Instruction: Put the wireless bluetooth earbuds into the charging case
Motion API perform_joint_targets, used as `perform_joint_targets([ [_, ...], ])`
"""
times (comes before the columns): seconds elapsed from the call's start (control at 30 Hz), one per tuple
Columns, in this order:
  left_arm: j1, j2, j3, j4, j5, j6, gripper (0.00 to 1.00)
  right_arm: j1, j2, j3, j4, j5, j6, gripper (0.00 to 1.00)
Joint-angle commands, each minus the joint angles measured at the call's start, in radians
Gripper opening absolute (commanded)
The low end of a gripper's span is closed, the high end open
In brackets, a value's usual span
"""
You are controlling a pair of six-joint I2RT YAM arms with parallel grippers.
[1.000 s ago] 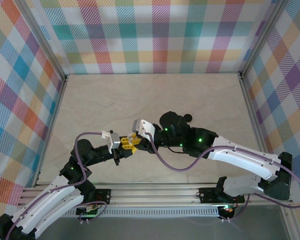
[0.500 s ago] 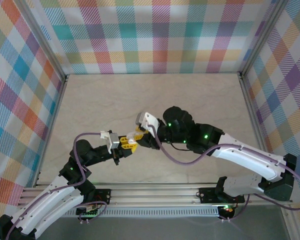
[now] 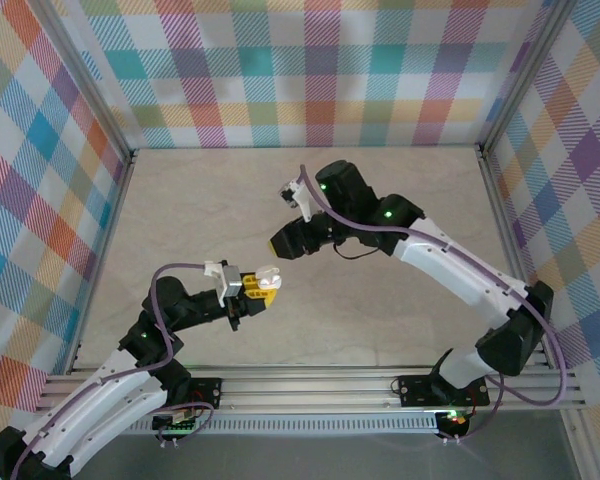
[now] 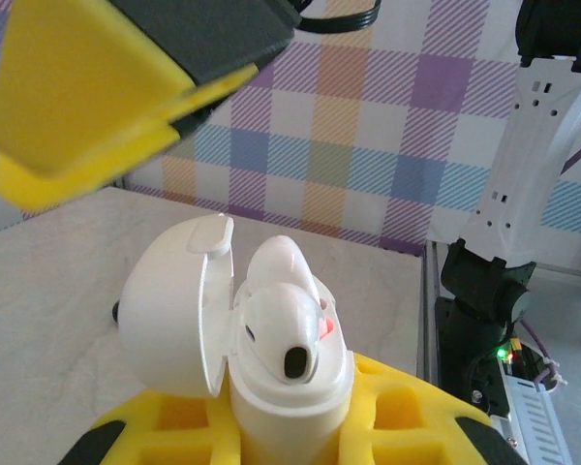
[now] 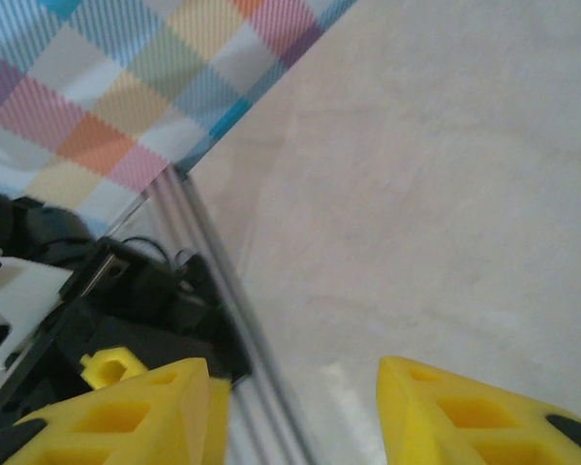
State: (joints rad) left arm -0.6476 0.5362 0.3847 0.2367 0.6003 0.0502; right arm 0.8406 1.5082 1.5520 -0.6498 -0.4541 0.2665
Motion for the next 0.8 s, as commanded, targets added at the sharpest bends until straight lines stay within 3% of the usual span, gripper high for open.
perform_joint_targets([
  [0.0,-0.007,0.015,0.049,0.012,0.032,0.022,0.0,-0.001,-0.001,-0.004,0.007,-0.19,0.078,0.49],
  [0.53,-0.007,0.086,0.071,0.039,-0.032,0.025,0.0,-0.001,0.013,-0.031,0.034,-0.454,0.072,0.41],
  [0.77,-0.007,0.095,0.065,0.026,-0.071,-0.009,0.0,-0.011,-0.045,-0.048,0.02,-0.399,0.032,0.41],
])
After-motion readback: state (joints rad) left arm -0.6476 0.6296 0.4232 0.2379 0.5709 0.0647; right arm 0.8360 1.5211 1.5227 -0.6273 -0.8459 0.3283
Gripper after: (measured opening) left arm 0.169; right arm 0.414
